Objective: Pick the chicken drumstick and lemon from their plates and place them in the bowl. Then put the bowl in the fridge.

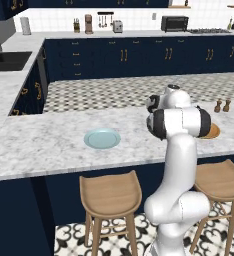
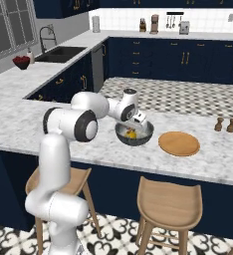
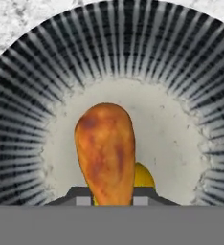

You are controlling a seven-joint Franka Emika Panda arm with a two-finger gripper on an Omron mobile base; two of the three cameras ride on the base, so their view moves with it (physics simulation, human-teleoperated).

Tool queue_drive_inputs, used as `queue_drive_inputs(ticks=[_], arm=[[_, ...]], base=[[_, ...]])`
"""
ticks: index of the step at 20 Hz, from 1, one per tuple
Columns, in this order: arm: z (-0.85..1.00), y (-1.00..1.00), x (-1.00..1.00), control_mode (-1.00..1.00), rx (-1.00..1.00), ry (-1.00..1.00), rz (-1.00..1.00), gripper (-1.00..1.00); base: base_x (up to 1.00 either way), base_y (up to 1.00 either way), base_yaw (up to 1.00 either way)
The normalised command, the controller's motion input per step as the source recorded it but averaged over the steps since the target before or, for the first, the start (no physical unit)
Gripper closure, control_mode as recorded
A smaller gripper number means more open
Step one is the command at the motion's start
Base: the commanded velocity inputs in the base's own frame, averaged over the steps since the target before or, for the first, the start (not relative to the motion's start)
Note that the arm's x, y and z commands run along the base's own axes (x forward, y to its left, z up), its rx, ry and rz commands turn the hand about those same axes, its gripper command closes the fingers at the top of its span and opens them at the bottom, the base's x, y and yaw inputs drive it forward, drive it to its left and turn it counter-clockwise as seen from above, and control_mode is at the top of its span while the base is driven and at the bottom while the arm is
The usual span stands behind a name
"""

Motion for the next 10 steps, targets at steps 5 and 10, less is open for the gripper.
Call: queue_drive_inputs(ticks=[5,10], arm=[[-0.04,-0.22,0.04,-1.0,0.0,0.0,0.0,-1.0],[0.21,0.0,-0.21,-1.0,0.02,0.0,-0.02,-1.0]], base=[[0.0,0.0,0.0],[0.0,0.0,0.0]])
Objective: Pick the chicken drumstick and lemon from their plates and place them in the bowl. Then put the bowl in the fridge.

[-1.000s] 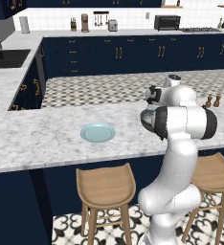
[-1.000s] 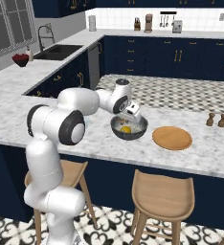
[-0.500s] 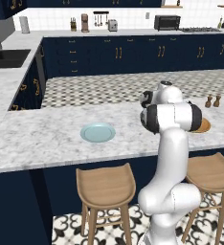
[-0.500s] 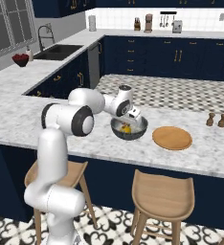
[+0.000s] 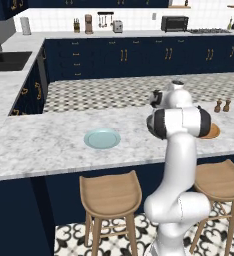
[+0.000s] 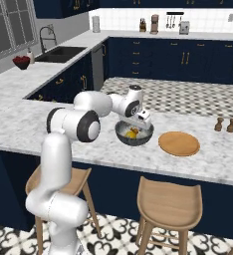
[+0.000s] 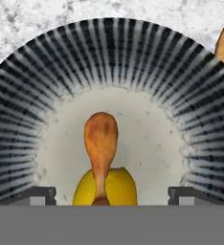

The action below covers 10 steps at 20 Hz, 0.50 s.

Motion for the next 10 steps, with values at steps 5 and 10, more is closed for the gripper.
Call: queue_drive_inputs(ticks=[5,10], arm=[[0.26,-0.06,-0.68,-1.0,0.06,0.0,-0.17,-1.0],[0.05,-0.08,-0.56,-1.0,0.01,0.03,-0.34,-1.0]], base=[[0.0,0.0,0.0],[0.0,0.0,0.0]])
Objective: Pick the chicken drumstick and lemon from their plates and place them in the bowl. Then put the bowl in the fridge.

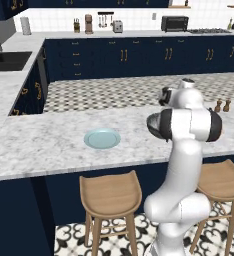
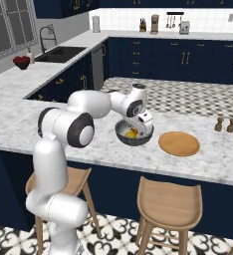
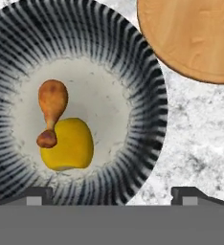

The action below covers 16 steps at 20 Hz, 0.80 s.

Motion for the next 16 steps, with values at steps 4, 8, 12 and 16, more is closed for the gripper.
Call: queue_drive_inputs(ticks=[4,8,12,16], arm=[[0.0,-0.05,-0.34,-1.0,0.0,-0.01,-0.27,-1.0],[0.0,-0.23,-0.24,-1.0,0.0,0.0,-0.19,-1.0],[-0.06,-0.14,-0.16,-1.0,0.11,-0.01,-0.11,-1.0],[-0.22,0.0,0.01,-1.0,0.27,-0.08,0.0,-1.0]], base=[[0.0,0.0,0.0],[0.0,0.0,0.0],[0.0,0.0,0.0],[0.0,0.0,0.0]])
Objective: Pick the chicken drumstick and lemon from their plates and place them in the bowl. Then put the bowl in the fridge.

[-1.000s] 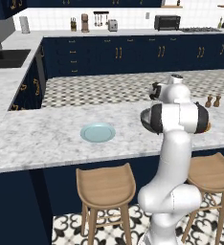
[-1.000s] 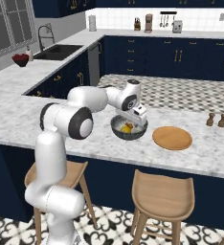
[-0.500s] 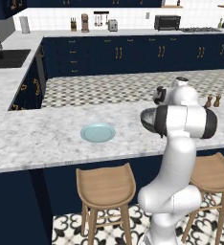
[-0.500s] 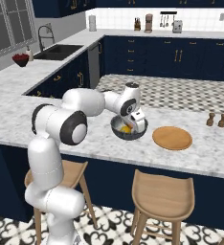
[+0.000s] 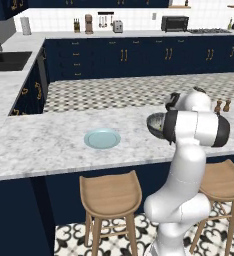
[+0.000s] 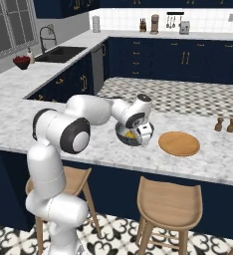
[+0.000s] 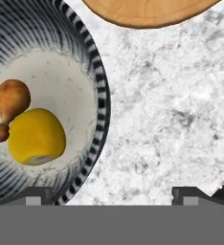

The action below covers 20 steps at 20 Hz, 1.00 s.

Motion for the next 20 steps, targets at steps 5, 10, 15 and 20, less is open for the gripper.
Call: queue_drive_inputs(ticks=[5,10,15,20], arm=[[-0.12,0.0,0.15,-1.0,0.01,0.0,0.0,-1.0],[-0.09,0.01,0.33,-1.0,0.0,0.0,0.0,-1.0],[-0.25,0.0,0.28,-1.0,0.0,0.01,0.0,-1.0],[-0.36,0.02,0.03,-1.0,0.0,0.01,0.0,1.0]], base=[[0.0,0.0,0.0],[0.0,0.0,0.0],[0.0,0.0,0.0],[0.0,0.0,0.0]])
